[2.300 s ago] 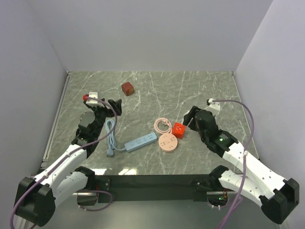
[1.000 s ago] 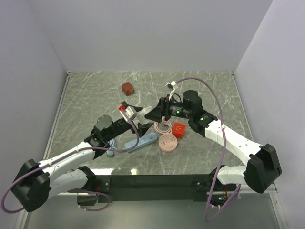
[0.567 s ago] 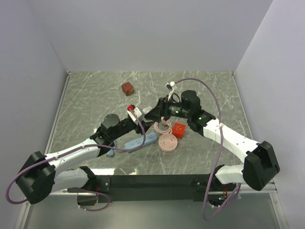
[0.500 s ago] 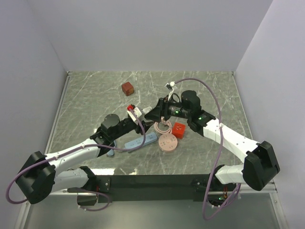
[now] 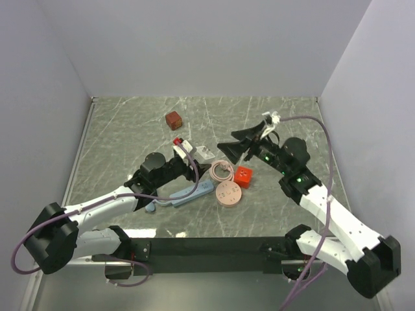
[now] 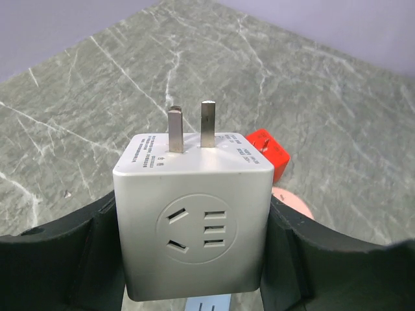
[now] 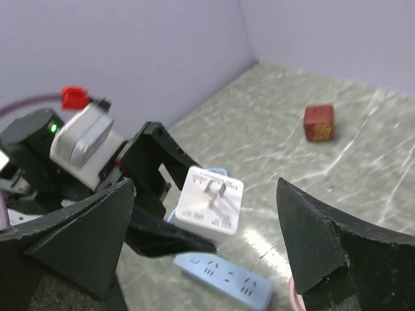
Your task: Insert the plug
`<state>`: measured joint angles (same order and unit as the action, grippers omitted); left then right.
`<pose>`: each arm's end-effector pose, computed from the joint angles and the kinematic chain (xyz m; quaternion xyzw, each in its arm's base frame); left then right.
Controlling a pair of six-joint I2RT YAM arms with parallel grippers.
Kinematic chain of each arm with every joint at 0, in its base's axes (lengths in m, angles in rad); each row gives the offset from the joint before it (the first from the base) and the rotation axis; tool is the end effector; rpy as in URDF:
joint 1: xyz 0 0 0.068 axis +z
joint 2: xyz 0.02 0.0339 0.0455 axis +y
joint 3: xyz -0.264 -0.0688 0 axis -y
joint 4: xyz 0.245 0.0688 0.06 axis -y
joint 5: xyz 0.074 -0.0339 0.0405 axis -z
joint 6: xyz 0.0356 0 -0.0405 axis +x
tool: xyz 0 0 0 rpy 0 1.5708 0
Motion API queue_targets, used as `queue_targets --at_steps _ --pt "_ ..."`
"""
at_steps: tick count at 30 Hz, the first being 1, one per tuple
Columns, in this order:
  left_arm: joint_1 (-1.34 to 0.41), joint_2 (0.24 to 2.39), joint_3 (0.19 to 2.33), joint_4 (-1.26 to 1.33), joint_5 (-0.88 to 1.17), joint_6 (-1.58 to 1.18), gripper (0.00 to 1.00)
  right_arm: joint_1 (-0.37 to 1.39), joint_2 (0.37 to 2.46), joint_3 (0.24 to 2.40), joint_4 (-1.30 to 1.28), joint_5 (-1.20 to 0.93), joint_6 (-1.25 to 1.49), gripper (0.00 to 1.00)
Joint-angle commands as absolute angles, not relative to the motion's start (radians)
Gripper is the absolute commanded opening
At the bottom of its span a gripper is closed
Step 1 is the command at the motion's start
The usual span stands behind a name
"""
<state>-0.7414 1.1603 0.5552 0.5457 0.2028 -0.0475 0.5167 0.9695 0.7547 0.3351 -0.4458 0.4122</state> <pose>0.1861 -0.1802 0.2591 0.3115 0.6573 -0.3302 0.6016 0.1908 0.1261 0.3503 -0.1990 0.6374 0.4580 0.5868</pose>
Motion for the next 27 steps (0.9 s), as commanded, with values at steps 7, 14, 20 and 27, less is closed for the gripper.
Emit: queue_targets --at_steps 7,14,20,27 --pt "-0.687 1.144 0.666 0.572 0.288 -0.216 0.00 0.515 0.792 0.502 0.572 -0.305 0.250 0.97" --pt "-0.655 1.129 0.660 0.676 0.233 -0.490 0.00 0.543 0.793 0.361 0.780 -0.273 0.245 0.98" --pt "-0.655 1.170 0.649 0.822 0.213 -0.727 0.00 0.681 0.860 0.256 1.015 -0.102 0.215 0.99" --pt "-0.658 1.196 0.601 0.986 0.192 -0.923 0.00 0.862 0.985 0.216 1.281 0.162 0.152 0.99"
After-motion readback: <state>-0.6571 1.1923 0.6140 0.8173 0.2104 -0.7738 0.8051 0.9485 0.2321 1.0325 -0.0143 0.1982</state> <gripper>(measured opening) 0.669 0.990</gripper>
